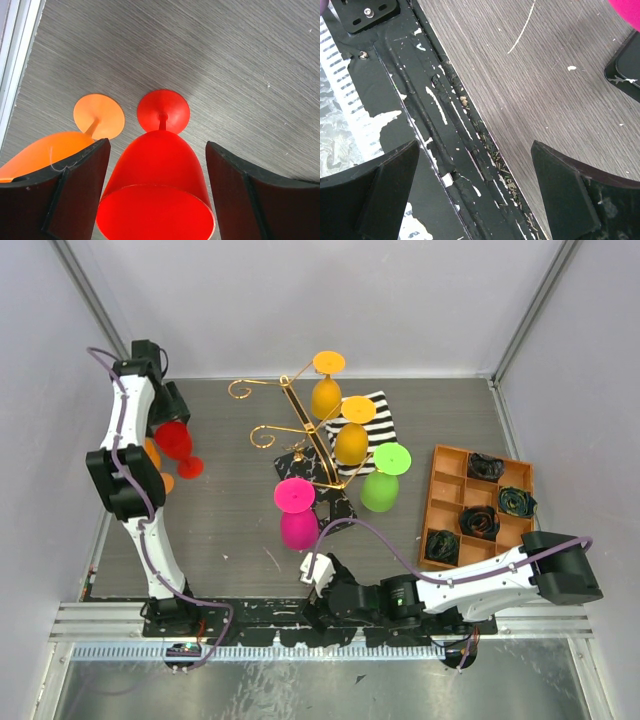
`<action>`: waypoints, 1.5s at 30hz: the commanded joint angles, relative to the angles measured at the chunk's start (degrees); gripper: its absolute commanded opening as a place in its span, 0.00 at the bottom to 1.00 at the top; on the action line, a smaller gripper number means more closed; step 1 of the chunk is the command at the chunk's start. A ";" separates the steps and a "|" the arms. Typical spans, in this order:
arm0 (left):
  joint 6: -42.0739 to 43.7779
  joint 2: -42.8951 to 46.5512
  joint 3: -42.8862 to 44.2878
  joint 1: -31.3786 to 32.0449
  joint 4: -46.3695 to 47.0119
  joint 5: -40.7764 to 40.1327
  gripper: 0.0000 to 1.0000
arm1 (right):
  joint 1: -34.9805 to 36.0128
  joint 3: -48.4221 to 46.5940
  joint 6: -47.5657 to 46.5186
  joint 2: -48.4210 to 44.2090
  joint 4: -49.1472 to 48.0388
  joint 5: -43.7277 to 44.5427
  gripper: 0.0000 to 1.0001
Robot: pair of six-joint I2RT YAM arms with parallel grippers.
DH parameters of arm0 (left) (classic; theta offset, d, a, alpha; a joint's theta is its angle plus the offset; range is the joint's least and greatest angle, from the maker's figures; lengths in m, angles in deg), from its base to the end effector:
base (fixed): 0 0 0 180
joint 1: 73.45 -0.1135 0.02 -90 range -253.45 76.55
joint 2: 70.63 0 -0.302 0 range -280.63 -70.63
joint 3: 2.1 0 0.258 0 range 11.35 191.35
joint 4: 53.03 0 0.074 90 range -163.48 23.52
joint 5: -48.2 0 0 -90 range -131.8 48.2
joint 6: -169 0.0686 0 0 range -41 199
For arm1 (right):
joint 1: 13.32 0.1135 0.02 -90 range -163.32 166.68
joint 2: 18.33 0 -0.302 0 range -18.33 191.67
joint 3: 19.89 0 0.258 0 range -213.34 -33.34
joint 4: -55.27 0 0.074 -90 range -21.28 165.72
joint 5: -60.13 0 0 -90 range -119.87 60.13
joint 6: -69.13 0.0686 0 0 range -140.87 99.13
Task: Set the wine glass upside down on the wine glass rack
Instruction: Move the wine glass to the center of the board.
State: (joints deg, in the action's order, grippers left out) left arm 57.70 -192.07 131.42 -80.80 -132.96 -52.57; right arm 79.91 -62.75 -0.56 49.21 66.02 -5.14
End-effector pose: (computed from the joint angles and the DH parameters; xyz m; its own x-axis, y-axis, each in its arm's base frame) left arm 0.4775 0.0745 0.2942 -0.7848 -0.4610 -0.4141 -0.5159 0.8563 0.0243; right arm 0.0146 0.2513 0.2058 -0.2908 -0.4424 -0.8483 -0.8798 0.4721 0.0554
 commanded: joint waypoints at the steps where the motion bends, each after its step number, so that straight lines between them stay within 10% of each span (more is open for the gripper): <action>1: 0.02 -1.78 -0.02 -0.12 0.56 1.27 0.83 | -0.24 -0.16 0.77 -0.11 -1.46 0.52 1.00; 45: 5.37 -2.26 -1.70 6.28 -5.57 8.26 0.77 | -0.24 -0.87 1.34 0.93 -1.51 -0.71 1.00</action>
State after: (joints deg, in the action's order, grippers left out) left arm 62.48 -194.65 131.68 -75.64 -137.29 -45.53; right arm 79.91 -62.73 0.27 50.42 66.18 -5.84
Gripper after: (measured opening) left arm 0.778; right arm 0.999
